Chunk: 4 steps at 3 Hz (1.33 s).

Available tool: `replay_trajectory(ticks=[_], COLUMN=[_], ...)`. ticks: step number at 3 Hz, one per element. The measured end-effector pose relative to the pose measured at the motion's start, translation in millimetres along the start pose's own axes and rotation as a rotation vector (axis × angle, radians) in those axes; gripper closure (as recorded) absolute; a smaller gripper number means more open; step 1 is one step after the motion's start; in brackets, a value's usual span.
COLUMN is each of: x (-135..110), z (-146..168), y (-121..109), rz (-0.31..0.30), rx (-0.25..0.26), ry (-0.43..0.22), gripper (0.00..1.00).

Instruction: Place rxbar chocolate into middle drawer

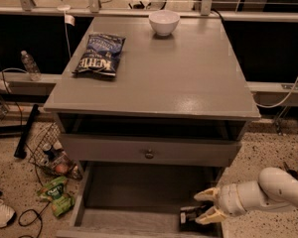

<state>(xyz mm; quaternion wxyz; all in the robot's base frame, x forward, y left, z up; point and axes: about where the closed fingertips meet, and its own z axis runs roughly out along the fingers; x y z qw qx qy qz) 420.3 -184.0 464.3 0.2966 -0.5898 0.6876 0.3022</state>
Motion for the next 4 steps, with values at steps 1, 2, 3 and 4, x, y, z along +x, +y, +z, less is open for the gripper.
replay_trajectory(ticks=[1, 2, 3, 4], x=[-0.7, -1.6, 26.7, 56.9], z=[-3.0, -14.5, -80.5, -126.0], y=[1.0, 1.8, -4.9, -15.8], rz=[-0.001, -0.004, 0.075, 0.149], rx=[0.001, 0.01, 0.122, 0.218], ry=[-0.004, -0.01, -0.016, -0.016], gripper=[0.0, 0.0, 0.0, 0.0])
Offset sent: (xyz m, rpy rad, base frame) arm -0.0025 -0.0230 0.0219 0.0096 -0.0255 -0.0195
